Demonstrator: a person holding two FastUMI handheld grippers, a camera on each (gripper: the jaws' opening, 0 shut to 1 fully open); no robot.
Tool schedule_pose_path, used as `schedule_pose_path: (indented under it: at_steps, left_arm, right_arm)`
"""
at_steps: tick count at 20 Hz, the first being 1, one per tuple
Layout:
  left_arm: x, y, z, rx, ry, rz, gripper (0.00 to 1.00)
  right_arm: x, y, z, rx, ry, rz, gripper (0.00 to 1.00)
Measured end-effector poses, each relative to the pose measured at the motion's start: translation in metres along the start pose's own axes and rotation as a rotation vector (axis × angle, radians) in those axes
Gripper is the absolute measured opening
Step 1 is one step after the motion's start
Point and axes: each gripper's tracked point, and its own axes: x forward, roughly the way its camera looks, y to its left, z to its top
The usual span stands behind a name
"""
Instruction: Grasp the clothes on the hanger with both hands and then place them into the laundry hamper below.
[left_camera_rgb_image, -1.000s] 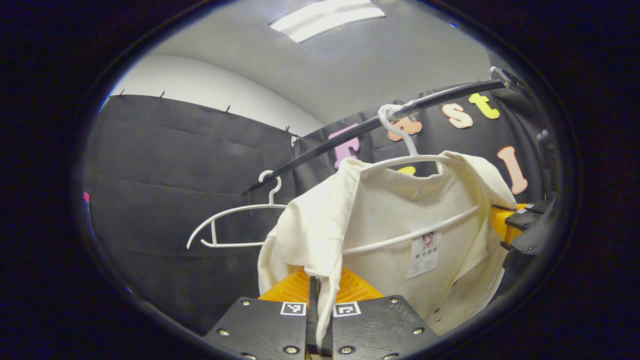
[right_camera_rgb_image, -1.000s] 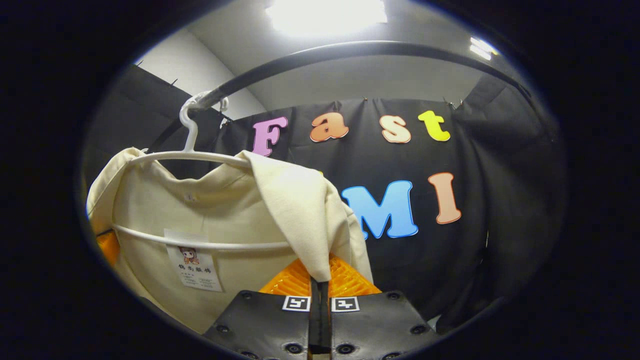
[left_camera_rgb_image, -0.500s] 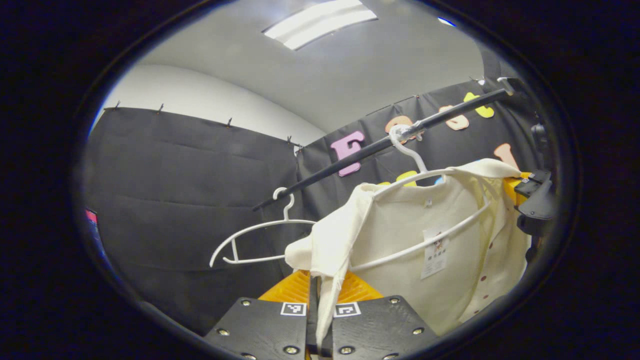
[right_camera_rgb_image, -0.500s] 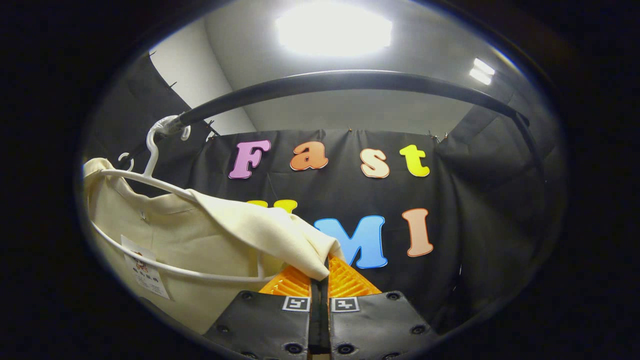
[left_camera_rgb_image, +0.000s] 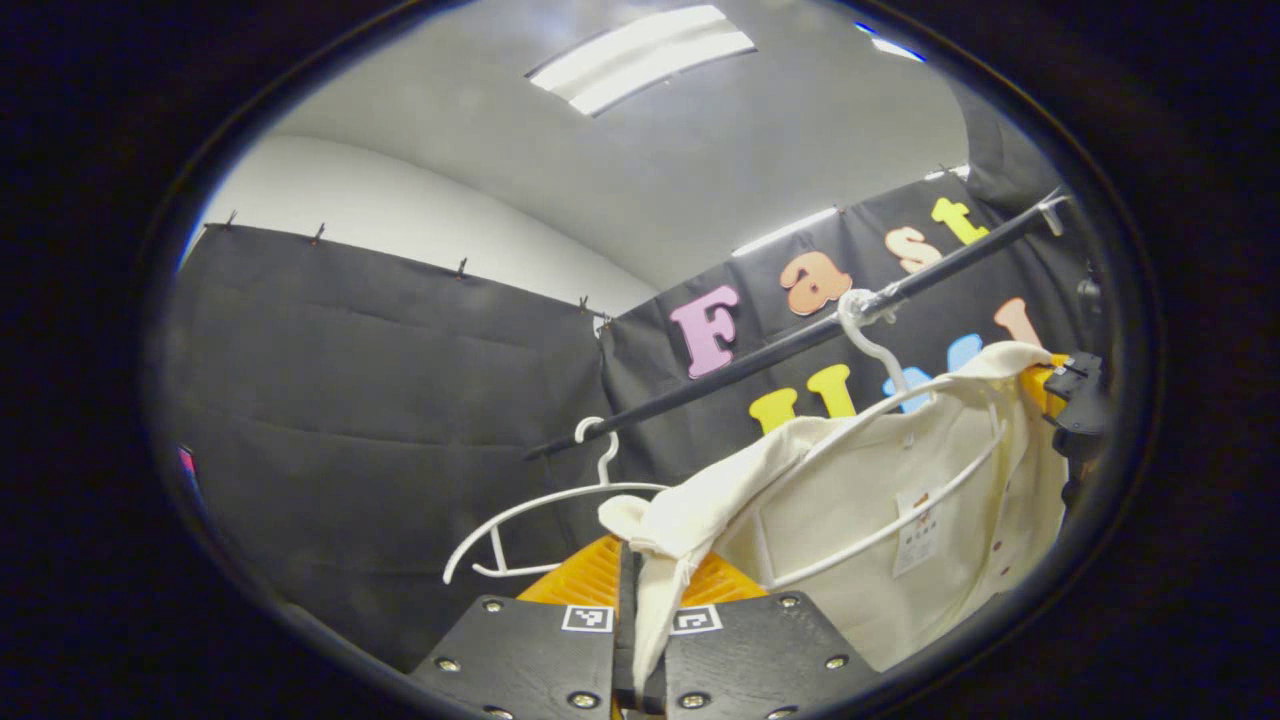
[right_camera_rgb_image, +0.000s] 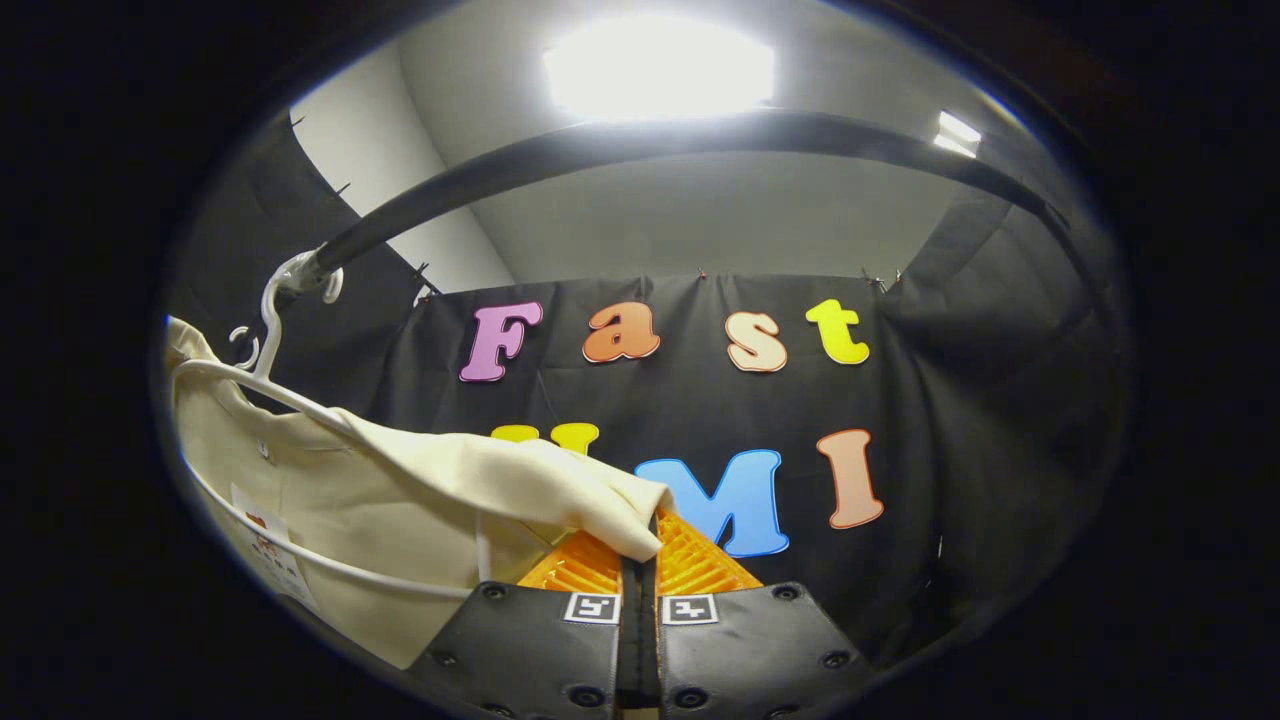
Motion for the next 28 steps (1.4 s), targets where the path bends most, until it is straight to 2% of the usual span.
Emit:
schedule_pose_path:
  at_steps: [5,10,16,19,23,28]
  left_arm:
    - [0.013,0.010,0.016,0.050,-0.051,-0.096,0.04]
    - [0.029,0.023,0.005,0.023,-0.043,-0.192,0.04]
    - [0.069,0.019,-0.010,0.009,-0.024,-0.292,0.04]
    - [0.071,0.010,-0.025,-0.043,-0.004,-0.339,0.05]
    - [0.066,0.004,-0.042,-0.128,0.009,-0.372,0.05]
    - [0.069,0.005,-0.041,-0.206,0.014,-0.421,0.05]
  right_arm:
    - [0.008,0.002,-0.003,0.034,-0.016,0.077,0.01]
    - [0.018,0.005,-0.009,0.053,-0.010,0.131,0.01]
    - [0.035,0.008,-0.010,0.044,-0.024,0.152,0.01]
    - [0.042,0.009,-0.021,0.050,-0.004,0.164,0.01]
    - [0.046,0.017,-0.040,0.144,0.075,0.207,0.01]
    - [0.059,0.024,-0.045,0.334,0.154,0.267,0.01]
